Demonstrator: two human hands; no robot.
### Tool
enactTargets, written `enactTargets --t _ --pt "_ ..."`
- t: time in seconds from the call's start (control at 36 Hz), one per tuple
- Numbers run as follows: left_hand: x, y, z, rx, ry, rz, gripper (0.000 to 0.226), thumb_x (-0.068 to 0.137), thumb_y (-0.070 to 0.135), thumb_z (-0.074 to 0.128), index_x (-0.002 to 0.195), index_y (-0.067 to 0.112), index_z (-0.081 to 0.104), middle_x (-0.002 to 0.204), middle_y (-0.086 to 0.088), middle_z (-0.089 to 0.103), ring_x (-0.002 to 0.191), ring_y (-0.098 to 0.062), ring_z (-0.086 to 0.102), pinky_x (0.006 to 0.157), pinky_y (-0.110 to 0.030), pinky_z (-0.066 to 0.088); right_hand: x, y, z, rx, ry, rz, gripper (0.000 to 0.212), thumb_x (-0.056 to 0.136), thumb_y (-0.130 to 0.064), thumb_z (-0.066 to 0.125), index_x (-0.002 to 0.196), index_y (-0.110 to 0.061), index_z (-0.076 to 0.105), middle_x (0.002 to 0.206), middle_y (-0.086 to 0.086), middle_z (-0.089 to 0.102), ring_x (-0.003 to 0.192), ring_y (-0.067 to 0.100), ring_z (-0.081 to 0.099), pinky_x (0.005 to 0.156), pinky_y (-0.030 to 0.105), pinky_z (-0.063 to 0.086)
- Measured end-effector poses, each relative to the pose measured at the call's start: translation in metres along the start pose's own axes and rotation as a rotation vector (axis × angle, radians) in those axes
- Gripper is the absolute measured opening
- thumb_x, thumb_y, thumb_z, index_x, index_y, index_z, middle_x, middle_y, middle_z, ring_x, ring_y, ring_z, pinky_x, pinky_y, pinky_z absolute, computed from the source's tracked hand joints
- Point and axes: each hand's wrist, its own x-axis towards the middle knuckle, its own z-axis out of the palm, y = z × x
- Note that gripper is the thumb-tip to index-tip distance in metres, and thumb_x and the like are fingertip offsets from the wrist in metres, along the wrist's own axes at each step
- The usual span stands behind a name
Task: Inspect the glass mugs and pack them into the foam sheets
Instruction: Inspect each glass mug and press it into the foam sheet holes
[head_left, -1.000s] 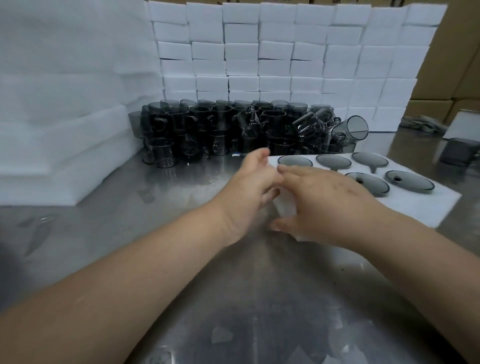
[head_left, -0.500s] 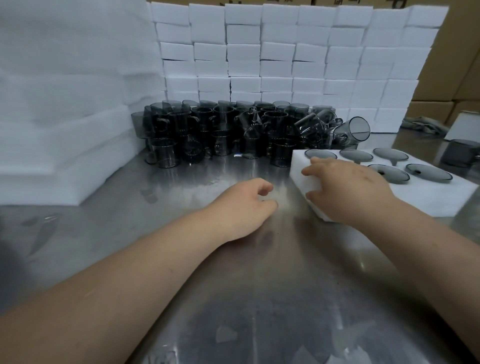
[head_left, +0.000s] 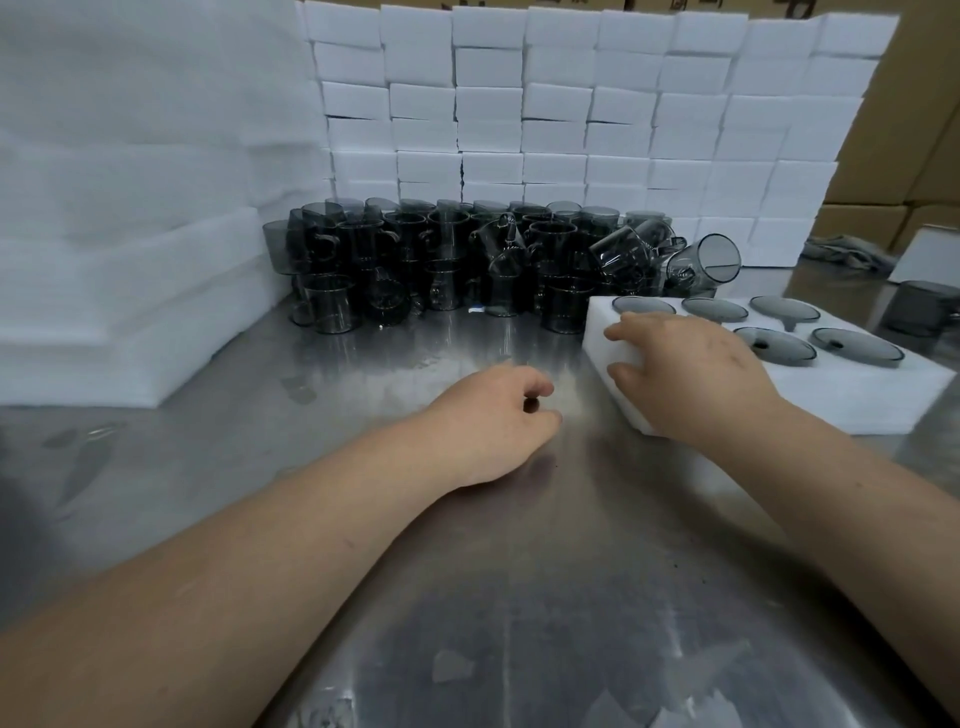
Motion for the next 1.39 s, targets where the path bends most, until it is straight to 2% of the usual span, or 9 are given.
enactTargets --t 0.22,0.31,0.47,0.53,0.61,0.69,0.86,1.11,1.39 --pt "0.0 -0.001 0.0 0.033 -0.004 0.02 0.036 0.089 0.038 0.052 0.124 0.028 0.054 0.116 0.011 0.051 0.107 -0.01 0.05 0.087 -0.021 0.035 0.001 0.001 0.0 0.037 0.016 -0.001 0.038 0.088 -0.021 0.048 0.124 -0.026 0.057 0.119 0.003 0.062 0.112 0.025 0.052 0.08 0.031 0.036" --pt "0.0 0.0 0.0 0.039 -0.008 0.026 0.035 0.089 0.038 0.052 0.123 0.027 0.055 0.113 0.01 0.051 0.105 -0.011 0.05 0.089 -0.022 0.038 0.001 0.001 0.0 0.048 0.022 -0.001 0.036 0.086 -0.017 0.046 0.118 -0.026 0.061 0.111 0.004 0.066 0.107 0.025 0.054 0.07 0.029 0.03" --pt "0.0 -0.001 -0.001 0.07 -0.015 0.045 0.035 0.09 0.037 0.051 0.123 0.026 0.055 0.113 0.008 0.052 0.105 -0.012 0.05 0.092 -0.026 0.039 0.0 0.0 0.0 0.075 0.058 0.001 0.035 0.087 -0.017 0.045 0.116 -0.027 0.062 0.107 0.006 0.066 0.104 0.028 0.055 0.067 0.029 0.027" --pt "0.0 0.0 -0.001 0.076 -0.016 0.048 0.035 0.09 0.037 0.051 0.123 0.026 0.054 0.112 0.008 0.051 0.104 -0.012 0.05 0.091 -0.026 0.039 0.0 0.0 0.0 0.085 0.051 0.007 0.036 0.087 -0.017 0.045 0.118 -0.027 0.061 0.11 0.006 0.065 0.106 0.027 0.054 0.069 0.03 0.03" --pt "0.0 -0.001 -0.001 0.083 -0.018 0.053 0.035 0.09 0.037 0.05 0.124 0.026 0.054 0.111 0.008 0.05 0.103 -0.012 0.05 0.09 -0.025 0.039 0.001 0.0 -0.003 0.117 0.068 0.048 0.042 0.085 -0.023 0.049 0.127 -0.026 0.054 0.118 0.003 0.063 0.112 0.026 0.051 0.083 0.032 0.037" --pt "0.0 -0.001 -0.002 0.082 -0.018 0.056 0.036 0.09 0.037 0.05 0.124 0.026 0.054 0.111 0.009 0.05 0.104 -0.011 0.049 0.089 -0.024 0.038 0.003 0.005 -0.006 0.101 0.097 0.077 0.05 0.08 -0.035 0.052 0.129 -0.028 0.052 0.112 -0.001 0.064 0.111 0.025 0.052 0.092 0.034 0.035" --pt "0.001 -0.001 -0.001 0.087 -0.018 0.059 0.035 0.09 0.037 0.05 0.124 0.027 0.053 0.11 0.01 0.049 0.104 -0.011 0.049 0.087 -0.022 0.036 0.005 0.009 0.002 -0.018 -0.023 0.129 0.049 0.08 -0.046 0.051 0.126 -0.028 0.05 0.12 0.0 0.06 0.112 0.025 0.051 0.082 0.034 0.037" --pt "0.001 -0.002 0.001 0.104 -0.014 0.06 0.035 0.09 0.038 0.05 0.124 0.029 0.053 0.104 0.013 0.044 0.099 -0.009 0.046 0.083 -0.021 0.033 0.008 0.007 0.005 0.038 0.045 0.138 0.048 0.082 -0.044 0.054 0.127 -0.027 0.053 0.121 0.003 0.061 0.112 0.027 0.052 0.083 0.033 0.041" --pt "0.001 -0.002 0.0 0.101 -0.021 0.057 0.034 0.09 0.04 0.05 0.122 0.029 0.054 0.113 0.01 0.048 0.1 -0.01 0.047 0.086 -0.023 0.036 0.008 0.009 0.005 0.089 0.061 0.114 0.044 0.082 -0.035 0.054 0.126 -0.029 0.055 0.113 0.002 0.065 0.108 0.026 0.054 0.075 0.03 0.036"
